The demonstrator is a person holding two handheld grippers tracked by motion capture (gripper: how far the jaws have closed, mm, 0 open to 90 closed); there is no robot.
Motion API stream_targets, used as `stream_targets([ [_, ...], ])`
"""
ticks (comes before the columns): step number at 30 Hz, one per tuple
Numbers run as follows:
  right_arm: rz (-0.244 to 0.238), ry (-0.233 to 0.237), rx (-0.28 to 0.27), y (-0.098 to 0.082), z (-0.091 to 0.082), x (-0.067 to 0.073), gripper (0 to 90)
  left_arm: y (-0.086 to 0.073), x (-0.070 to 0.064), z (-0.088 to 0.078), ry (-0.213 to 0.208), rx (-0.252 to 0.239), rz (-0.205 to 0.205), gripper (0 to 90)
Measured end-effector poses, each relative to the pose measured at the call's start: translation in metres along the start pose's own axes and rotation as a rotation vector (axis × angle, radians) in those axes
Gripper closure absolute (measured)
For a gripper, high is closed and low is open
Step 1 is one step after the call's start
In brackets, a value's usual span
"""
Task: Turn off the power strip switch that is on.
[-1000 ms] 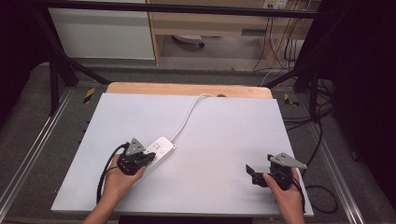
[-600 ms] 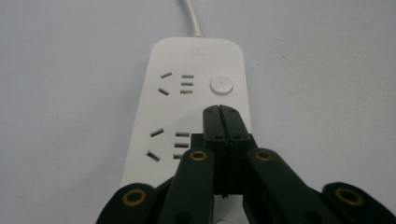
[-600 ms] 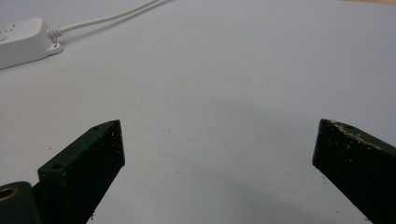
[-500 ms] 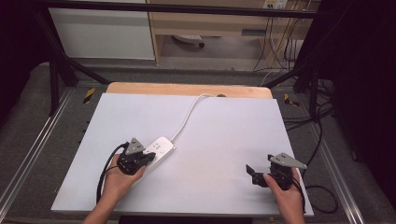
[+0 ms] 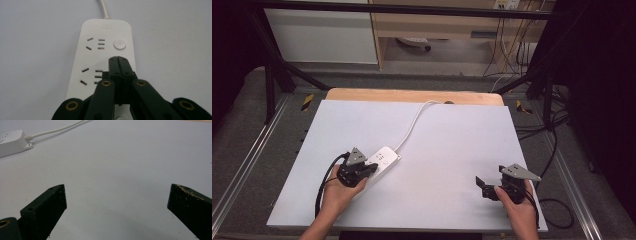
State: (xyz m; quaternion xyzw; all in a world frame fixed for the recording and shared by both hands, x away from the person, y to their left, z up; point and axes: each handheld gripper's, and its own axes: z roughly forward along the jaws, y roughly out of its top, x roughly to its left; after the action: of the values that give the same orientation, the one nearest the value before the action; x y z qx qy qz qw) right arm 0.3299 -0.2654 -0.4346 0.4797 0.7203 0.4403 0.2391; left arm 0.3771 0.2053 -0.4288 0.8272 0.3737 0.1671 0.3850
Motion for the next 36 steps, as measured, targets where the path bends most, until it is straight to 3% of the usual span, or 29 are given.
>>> stream_targets([
  [17,-0.002,-0.002,0.003,-0.0003,-0.0005,-0.0001,3.0,0.0009,-0.0021,-0.0002,0.013,0.011,0.015,90.0],
  [22,-0.001,-0.002,0.004,-0.0003,-0.0006,0.0,3.0,0.0018,-0.0049,0.0001,0.031,0.017,0.039,90.0],
  [29,-0.002,-0.002,0.001,-0.0002,-0.0011,-0.0002,2.9,0.0017,-0.0057,0.0022,0.025,0.014,0.033,90.0],
  [33,-0.001,-0.002,-0.004,-0.0001,-0.0017,-0.0004,2.9,0.003,-0.0086,0.0035,0.043,0.016,0.054,90.0],
  [36,0.005,-0.003,-0.002,-0.0003,-0.0021,-0.0007,2.9,0.0017,-0.005,0.0029,0.022,0.007,0.029,90.0],
])
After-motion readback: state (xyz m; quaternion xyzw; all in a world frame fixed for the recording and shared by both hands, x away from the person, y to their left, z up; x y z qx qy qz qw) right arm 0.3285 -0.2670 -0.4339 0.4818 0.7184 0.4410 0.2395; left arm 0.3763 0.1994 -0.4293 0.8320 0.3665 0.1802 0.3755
